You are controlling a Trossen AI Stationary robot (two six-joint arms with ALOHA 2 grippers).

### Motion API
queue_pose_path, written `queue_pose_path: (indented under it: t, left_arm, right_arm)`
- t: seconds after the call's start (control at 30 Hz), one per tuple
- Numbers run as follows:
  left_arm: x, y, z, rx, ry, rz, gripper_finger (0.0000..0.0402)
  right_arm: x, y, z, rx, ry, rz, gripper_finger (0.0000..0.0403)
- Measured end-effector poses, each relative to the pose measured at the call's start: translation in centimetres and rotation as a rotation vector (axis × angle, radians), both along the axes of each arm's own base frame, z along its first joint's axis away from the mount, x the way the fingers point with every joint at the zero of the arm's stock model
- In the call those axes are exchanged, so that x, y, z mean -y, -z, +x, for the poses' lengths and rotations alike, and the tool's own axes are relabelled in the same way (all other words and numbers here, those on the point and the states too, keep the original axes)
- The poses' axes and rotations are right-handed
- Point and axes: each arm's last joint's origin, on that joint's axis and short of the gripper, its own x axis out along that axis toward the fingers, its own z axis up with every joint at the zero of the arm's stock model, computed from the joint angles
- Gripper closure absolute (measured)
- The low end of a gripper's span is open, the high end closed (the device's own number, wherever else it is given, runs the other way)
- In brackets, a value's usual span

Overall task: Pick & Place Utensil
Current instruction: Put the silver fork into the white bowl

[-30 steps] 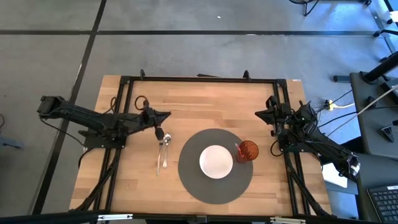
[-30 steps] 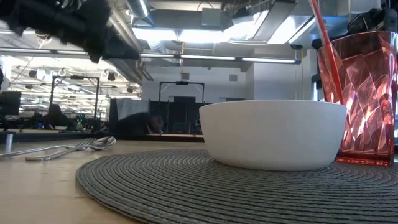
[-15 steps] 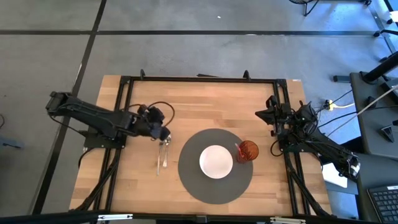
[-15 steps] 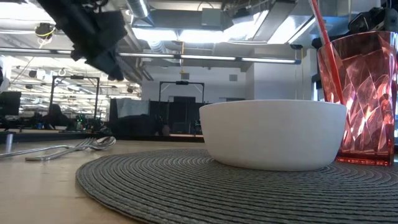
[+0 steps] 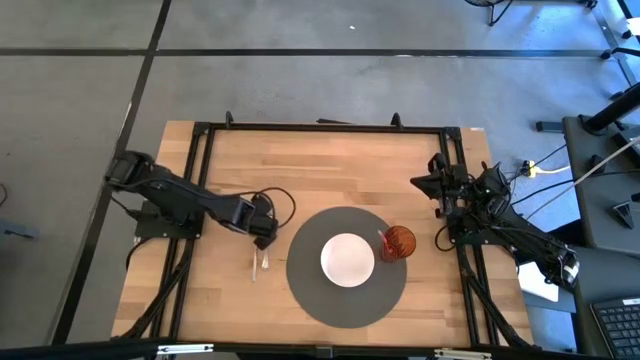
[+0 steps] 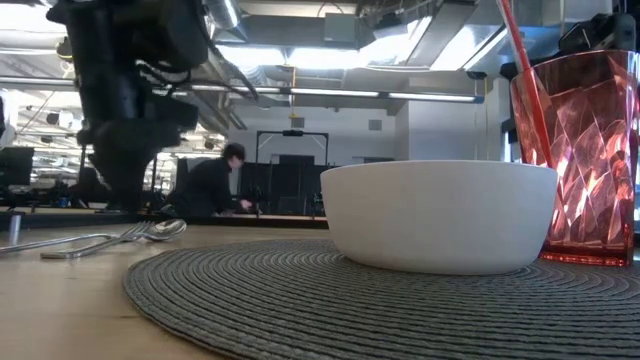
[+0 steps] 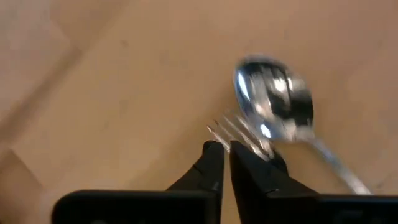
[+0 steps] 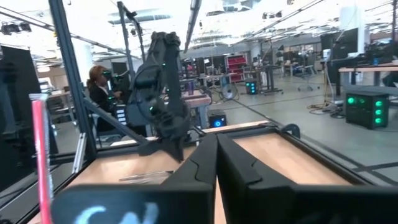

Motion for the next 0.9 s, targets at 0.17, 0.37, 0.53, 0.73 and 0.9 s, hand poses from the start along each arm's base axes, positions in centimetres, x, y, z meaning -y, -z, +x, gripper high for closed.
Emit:
queue_pose_path:
  t: [0.17, 0.37, 0.53, 0.73, 0.9]
  left_arm:
    - [0.3, 0.4, 0.2, -0.013, 0.006, -0.079, 0.0321]
    - [1.1, 0.0, 0.1, -0.019, 0.0, -0.305, 0.0251]
    - [2.4, 0.6, 0.1, -0.034, -0.049, -0.355, 0.0242]
    - [3.7, 1.2, 0.6, 0.016, -0.018, -0.333, 0.0256]
    - [3.8, 1.9, 0.8, -0.005, -0.024, -0.287, 0.0264]
  right_arm:
    - [0.0, 0.0, 0.0, 0.001, 0.009, 0.001, 0.0386]
    - [0.0, 0.0, 0.0, 0.001, 0.01, -0.002, 0.0391]
    - [0.0, 0.0, 0.0, -0.002, 0.002, -0.005, 0.0395]
    - [0.0, 0.1, 0.0, -0.006, 0.001, -0.001, 0.0388]
    - [0.0, 0.2, 0.0, -0.014, 0.002, 0.004, 0.0387]
